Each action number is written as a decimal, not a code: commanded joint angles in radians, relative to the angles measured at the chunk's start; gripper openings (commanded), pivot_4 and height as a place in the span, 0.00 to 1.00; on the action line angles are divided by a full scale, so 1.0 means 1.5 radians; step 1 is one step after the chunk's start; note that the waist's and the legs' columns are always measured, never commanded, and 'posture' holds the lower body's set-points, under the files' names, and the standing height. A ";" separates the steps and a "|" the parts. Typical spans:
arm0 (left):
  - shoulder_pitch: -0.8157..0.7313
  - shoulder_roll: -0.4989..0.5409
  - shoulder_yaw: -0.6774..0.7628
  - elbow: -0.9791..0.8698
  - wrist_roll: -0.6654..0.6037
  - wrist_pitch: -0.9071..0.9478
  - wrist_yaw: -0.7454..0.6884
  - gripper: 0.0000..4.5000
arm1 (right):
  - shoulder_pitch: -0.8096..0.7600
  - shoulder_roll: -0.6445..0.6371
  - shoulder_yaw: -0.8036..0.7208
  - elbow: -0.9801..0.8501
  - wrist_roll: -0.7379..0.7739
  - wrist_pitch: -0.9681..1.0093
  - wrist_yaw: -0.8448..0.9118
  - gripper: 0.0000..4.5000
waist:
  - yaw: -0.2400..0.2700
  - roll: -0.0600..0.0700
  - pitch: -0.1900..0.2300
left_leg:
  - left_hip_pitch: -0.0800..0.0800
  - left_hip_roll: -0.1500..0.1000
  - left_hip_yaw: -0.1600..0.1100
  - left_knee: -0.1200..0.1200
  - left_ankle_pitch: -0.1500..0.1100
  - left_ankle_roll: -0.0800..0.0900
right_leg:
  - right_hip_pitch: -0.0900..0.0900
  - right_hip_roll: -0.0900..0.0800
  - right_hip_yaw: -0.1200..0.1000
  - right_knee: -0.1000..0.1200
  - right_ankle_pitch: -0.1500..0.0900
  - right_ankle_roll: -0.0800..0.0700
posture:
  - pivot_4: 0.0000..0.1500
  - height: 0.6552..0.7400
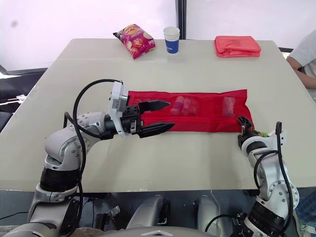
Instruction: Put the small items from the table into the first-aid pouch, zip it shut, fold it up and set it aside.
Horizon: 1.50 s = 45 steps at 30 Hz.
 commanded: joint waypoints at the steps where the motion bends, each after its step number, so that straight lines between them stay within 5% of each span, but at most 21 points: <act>1: 0.000 0.000 0.001 -0.033 -0.012 -0.004 0.006 0.99 | -0.016 -0.020 0.026 0.038 -0.012 -0.024 0.017 0.99 | 0.000 0.000 0.000 | 0.000 0.000 0.000 0.000 0.000 0.000 | 0.000 0.000 0.000 0.000 0.000 0.000 | 1.00 0.99; 10: -0.001 0.006 0.009 -0.036 -0.022 0.009 0.020 0.99 | -0.016 -0.078 0.050 0.101 -0.055 -0.035 0.260 0.99 | 0.000 0.000 0.000 | 0.000 0.000 0.000 0.000 0.000 0.000 | 0.000 0.000 0.000 0.000 0.000 0.000 | 1.00 0.99; 17: 0.008 0.014 0.020 -0.038 -0.030 0.012 0.022 0.99 | 0.005 -0.157 0.144 0.109 -0.247 -0.038 0.464 0.99 | 0.001 0.001 0.001 | 0.000 0.000 0.000 0.000 0.000 0.000 | 0.000 0.000 0.000 0.000 0.000 0.000 | 1.00 0.99; 19: 0.011 0.015 0.028 -0.036 -0.041 0.013 0.020 1.00 | 0.003 -0.173 0.159 0.134 -0.296 -0.048 0.506 0.94 | 0.001 0.001 0.001 | 0.000 0.000 0.000 0.000 0.000 0.000 | 0.000 0.000 0.000 0.000 0.000 0.000 | 1.00 0.99; 29: 0.010 0.041 0.063 -0.037 -0.092 0.026 0.012 1.00 | -0.013 -0.230 0.196 0.175 -0.523 -0.119 0.630 0.01 | 0.003 0.001 0.001 | 0.000 0.000 0.000 0.000 0.000 0.000 | 0.000 0.000 0.000 0.000 0.000 0.000 | 1.00 0.99; 45: 0.048 0.053 0.054 -0.035 -0.067 -0.008 0.009 1.00 | 0.068 -0.399 0.307 -0.059 -0.849 -0.190 0.748 0.01 | 0.004 0.002 0.001 | -0.001 0.000 0.000 0.000 0.000 0.000 | 0.000 -0.001 0.000 0.000 0.000 0.000 | 1.00 0.99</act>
